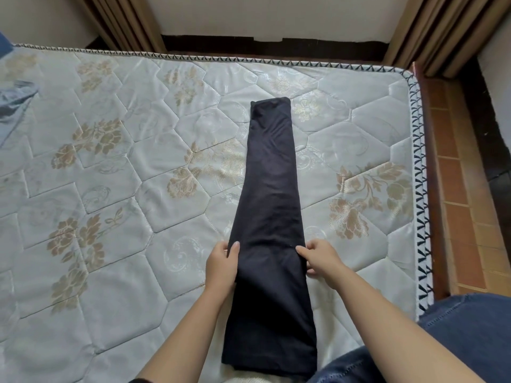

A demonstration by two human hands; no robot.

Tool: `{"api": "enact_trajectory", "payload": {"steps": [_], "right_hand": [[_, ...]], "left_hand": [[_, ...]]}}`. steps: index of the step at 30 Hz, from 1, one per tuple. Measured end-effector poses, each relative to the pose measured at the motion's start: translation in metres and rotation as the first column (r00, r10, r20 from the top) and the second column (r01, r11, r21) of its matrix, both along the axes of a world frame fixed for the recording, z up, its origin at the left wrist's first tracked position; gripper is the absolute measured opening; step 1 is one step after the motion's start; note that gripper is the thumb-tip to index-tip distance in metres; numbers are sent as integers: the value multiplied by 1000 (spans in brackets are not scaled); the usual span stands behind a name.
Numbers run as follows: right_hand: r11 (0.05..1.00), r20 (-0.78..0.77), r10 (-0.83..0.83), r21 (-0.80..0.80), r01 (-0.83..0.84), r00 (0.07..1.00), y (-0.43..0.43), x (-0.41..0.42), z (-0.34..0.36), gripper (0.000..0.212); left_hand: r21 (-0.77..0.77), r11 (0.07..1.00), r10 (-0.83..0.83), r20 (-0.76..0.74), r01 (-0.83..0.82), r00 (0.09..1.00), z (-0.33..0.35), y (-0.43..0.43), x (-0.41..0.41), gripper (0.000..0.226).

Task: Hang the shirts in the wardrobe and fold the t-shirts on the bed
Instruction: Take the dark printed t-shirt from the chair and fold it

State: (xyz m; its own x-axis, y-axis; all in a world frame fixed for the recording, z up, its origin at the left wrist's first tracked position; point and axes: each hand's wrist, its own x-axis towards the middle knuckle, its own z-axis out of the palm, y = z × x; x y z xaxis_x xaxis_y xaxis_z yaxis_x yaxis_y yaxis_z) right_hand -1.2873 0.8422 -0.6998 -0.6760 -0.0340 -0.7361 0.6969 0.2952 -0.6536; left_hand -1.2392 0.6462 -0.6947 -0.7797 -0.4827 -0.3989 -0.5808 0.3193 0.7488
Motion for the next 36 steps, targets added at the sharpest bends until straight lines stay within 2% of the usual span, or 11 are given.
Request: {"api": "enact_trajectory", "payload": {"steps": [4,7,10,12,15,18,20,22,28,31,36], "right_hand": [[997,34,72,-31,-71,997,1,10,7,25],[989,34,137,-56,-135,990,4,24,11,20],[990,0,139,-18,-139,990,6,37,10,18],[994,-37,106,4,-106,994,7,46,8,19],[983,-15,168,-78,-168,986,8,60,12,12],[960,18,265,-99,-262,964,11,74,9,19],[951,41,299,-93,-294,953,13,81,9,15],[937,74,344,-83,-338,936,17,86,8,15],[868,214,495,-74,-491,842,25,92,4,20],[848,258,521,-45,-528,814,26,93,-2,21],[781,297,605,-38,-624,739,28,92,-1,18]], "left_hand": [[126,989,-93,159,73,983,-7,-8,16,36],[315,940,-207,213,134,955,4,-14,21,27],[421,886,-301,208,193,931,17,-18,26,11],[472,848,-356,168,242,919,21,-23,31,18],[367,884,-377,193,290,906,19,-26,39,41],[303,903,-380,228,306,896,12,-25,51,28],[371,877,-404,228,305,886,10,-23,62,17],[447,848,-419,238,284,876,11,-21,69,19],[499,804,-501,279,322,819,16,-22,82,29],[413,816,-540,298,404,787,15,-22,87,8],[310,861,-486,273,402,830,6,-24,97,13]]}}
